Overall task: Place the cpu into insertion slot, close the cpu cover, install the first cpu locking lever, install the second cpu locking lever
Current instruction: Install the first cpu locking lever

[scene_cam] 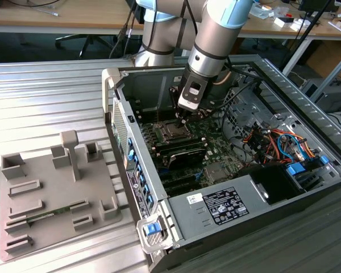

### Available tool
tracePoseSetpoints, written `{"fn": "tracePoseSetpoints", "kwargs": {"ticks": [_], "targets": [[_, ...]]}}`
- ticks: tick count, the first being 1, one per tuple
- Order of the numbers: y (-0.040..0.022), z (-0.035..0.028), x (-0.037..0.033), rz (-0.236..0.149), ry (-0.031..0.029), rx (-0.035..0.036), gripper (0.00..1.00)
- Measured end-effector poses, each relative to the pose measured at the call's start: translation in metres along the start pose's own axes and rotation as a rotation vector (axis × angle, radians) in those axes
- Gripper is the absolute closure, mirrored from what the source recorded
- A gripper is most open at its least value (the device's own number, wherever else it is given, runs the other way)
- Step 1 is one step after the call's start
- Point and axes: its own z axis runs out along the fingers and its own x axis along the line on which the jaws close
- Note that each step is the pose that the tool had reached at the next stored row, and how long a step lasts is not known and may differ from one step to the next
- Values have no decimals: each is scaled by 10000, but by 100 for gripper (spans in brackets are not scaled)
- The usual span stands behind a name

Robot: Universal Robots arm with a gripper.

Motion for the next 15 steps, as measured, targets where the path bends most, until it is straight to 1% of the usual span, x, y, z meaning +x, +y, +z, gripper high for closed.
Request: {"fn": "tracePoseSetpoints", "kwargs": {"ticks": [15], "targets": [[0, 0, 0, -385, -35, 0, 89]]}}
